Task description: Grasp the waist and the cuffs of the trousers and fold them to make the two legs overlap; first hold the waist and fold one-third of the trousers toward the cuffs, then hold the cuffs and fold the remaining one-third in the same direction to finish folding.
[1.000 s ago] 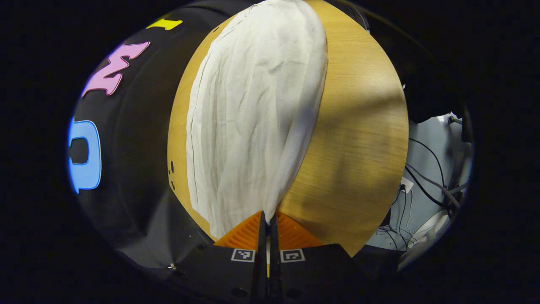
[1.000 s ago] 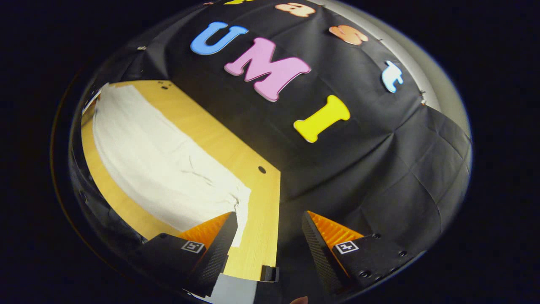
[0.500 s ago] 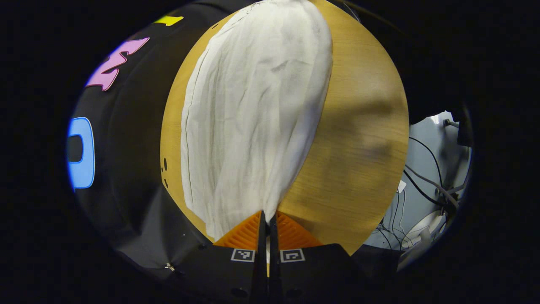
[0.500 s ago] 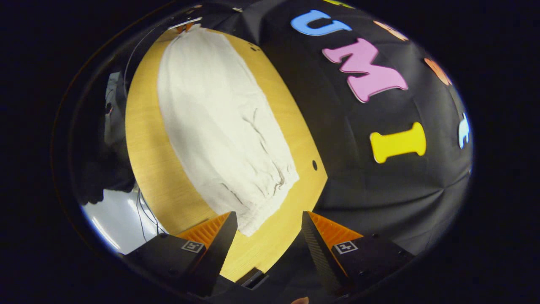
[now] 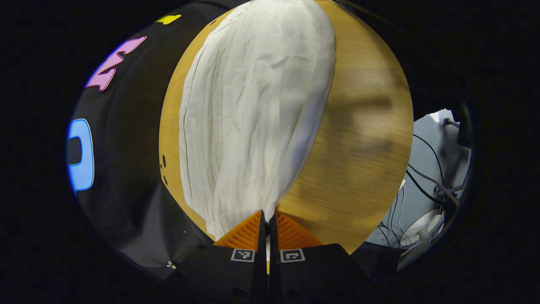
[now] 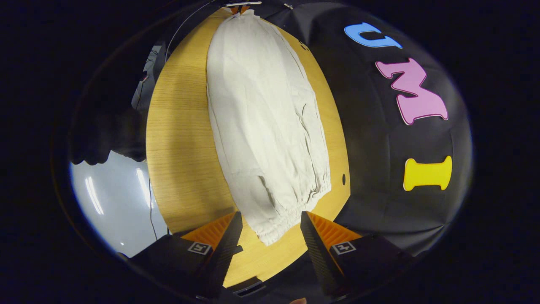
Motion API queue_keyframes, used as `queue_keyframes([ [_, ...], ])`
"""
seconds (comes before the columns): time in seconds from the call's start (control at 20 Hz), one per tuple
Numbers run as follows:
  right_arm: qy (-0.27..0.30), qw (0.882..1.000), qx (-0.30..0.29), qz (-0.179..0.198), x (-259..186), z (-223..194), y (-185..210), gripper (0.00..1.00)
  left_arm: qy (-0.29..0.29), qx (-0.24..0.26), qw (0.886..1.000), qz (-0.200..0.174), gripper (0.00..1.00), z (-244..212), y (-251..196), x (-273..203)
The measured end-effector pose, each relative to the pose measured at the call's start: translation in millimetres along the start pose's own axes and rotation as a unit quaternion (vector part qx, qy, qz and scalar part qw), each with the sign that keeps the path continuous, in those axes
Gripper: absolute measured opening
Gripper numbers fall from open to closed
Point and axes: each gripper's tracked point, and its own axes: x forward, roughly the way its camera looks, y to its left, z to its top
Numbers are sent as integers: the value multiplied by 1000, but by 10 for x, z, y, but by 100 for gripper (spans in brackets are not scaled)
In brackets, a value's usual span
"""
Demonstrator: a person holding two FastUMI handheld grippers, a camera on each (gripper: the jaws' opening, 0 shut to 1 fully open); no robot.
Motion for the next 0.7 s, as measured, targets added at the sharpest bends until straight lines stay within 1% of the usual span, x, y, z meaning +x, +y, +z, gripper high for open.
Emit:
queue_keyframes([
  [0.1,-2,1000,5,9,94,32,-16,87,3,3,1000,-2,7,-6,1,11],
  [0.15,-4,1000,11,25,143,54,21,88,4,5,1000,-3,8,-16,-3,2],
  [0.2,-3,999,14,48,161,82,115,90,5,7,1000,-4,7,-12,-4,4],
  [0.25,-2,998,3,55,226,72,151,92,5,7,1000,-4,7,-18,-1,3],
  [0.3,-3,999,-17,46,241,98,107,90,5,8,1000,-4,7,-17,-1,7],
  [0.35,-5,999,-36,37,307,95,59,86,6,9,1000,-4,7,-21,-2,6],
  [0.5,-6,998,-70,8,413,107,-48,86,6,9,1000,-3,7,-16,0,15],
  [0.6,-5,998,-69,-2,484,104,-88,86,6,8,1000,-3,7,-22,0,20],
  [0.65,-1,998,-61,1,518,94,-89,86,5,8,1000,-2,7,-25,1,21],
  [0.7,5,999,-53,6,555,76,-63,79,5,8,1000,0,7,-19,1,21],
])
